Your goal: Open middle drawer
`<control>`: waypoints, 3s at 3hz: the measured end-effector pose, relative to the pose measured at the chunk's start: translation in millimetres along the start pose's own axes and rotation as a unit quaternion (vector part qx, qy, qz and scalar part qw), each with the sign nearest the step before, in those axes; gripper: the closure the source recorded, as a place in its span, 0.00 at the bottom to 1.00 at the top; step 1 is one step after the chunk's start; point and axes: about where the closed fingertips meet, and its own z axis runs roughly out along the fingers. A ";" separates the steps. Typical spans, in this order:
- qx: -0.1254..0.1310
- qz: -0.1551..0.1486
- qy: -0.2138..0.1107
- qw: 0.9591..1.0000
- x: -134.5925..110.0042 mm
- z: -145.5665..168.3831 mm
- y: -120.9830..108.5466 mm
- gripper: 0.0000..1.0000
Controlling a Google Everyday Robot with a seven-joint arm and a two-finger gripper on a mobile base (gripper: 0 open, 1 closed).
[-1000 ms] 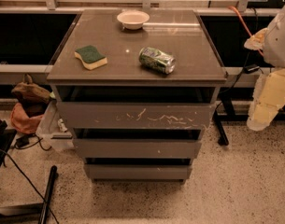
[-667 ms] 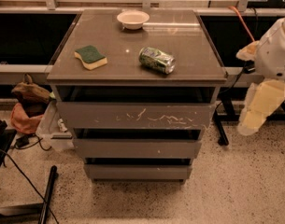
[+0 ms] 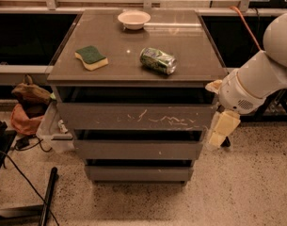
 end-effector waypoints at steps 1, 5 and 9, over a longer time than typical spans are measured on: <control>0.000 0.000 0.000 1.000 0.0 0.0 0.0 0.00; -0.100 -0.019 -0.019 0.995 11.5 243.7 68.5 0.00; -0.035 0.111 -0.109 0.987 30.9 358.3 2.7 0.00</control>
Offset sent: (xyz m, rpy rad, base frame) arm -0.0260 0.0334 -0.0884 0.1069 0.0213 0.0245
